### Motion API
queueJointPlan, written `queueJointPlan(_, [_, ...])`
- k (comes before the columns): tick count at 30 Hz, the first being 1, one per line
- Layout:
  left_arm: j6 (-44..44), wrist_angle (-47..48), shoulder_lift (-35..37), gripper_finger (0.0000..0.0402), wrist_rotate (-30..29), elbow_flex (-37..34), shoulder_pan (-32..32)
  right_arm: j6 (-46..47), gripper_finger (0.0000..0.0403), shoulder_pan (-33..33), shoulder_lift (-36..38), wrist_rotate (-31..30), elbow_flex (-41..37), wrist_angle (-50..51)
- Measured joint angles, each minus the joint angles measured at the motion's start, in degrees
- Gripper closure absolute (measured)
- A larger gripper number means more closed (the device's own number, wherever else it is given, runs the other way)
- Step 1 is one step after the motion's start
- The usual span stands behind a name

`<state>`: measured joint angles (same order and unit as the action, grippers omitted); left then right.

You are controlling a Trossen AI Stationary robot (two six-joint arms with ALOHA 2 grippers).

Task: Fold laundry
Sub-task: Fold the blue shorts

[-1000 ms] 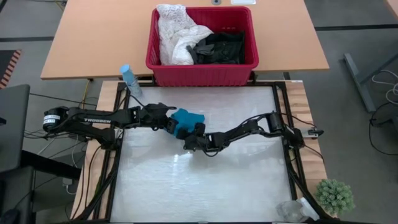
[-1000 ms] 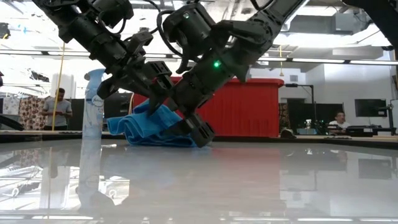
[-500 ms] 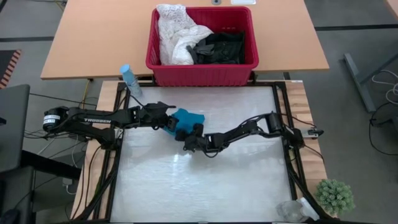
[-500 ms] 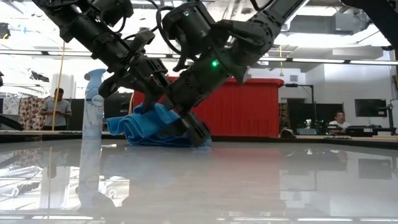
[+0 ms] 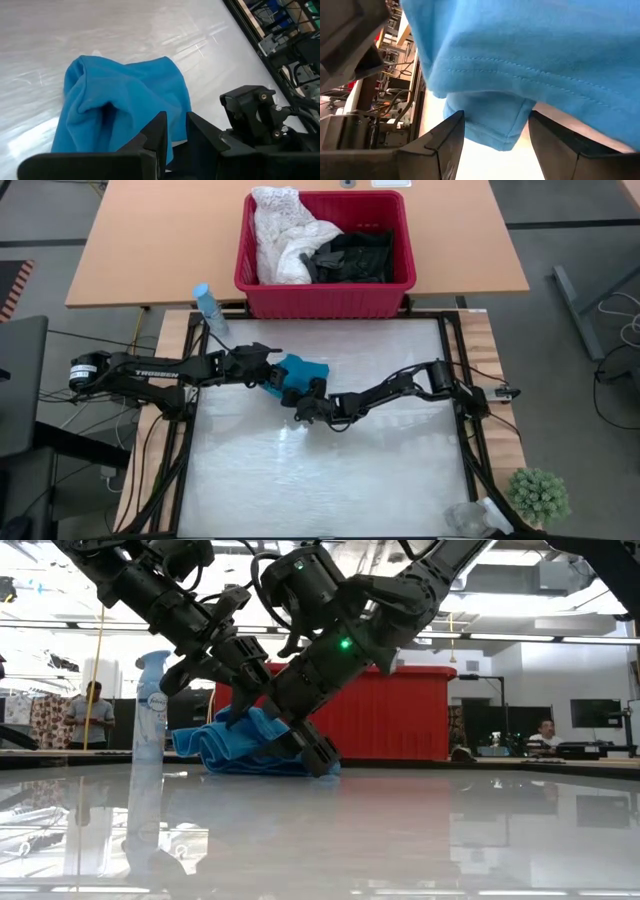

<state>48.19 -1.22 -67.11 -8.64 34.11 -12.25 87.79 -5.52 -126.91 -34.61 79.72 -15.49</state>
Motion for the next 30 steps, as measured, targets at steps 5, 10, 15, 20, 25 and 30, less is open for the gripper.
queueJointPlan(5, [0.76, -0.02, 0.00, 0.0343, -0.07, 0.00, 0.00, -0.84, 0.0167, 0.04, 0.00, 1.60, 0.00, -0.13])
queueJointPlan(10, [2.09, -0.36, -0.59, 0.0343, -1.06, 0.00, -0.01, -0.83, 0.0168, -0.33, 0.00, 2.11, 0.00, -0.04])
queueJointPlan(15, [0.90, 1.65, -2.47, 0.0343, 1.26, 0.00, 0.00, -1.52, 0.0168, -0.58, 0.00, 4.85, 0.00, -0.02])
queueJointPlan(20, [0.93, 7.54, -2.51, 0.0349, -3.77, 0.00, -0.04, -2.19, 0.0168, -0.83, 0.00, 4.83, 0.00, -0.02])
queueJointPlan(25, [-0.34, 8.04, -2.08, 0.0356, -3.38, -0.02, -0.68, -2.28, 0.0168, -0.83, 0.00, 4.83, 0.00, 0.04])
queueJointPlan(30, [-0.91, 8.26, -0.79, 0.0356, -4.01, -0.02, -0.72, -2.36, 0.0168, -0.76, 0.00, 4.82, 0.00, 0.16])
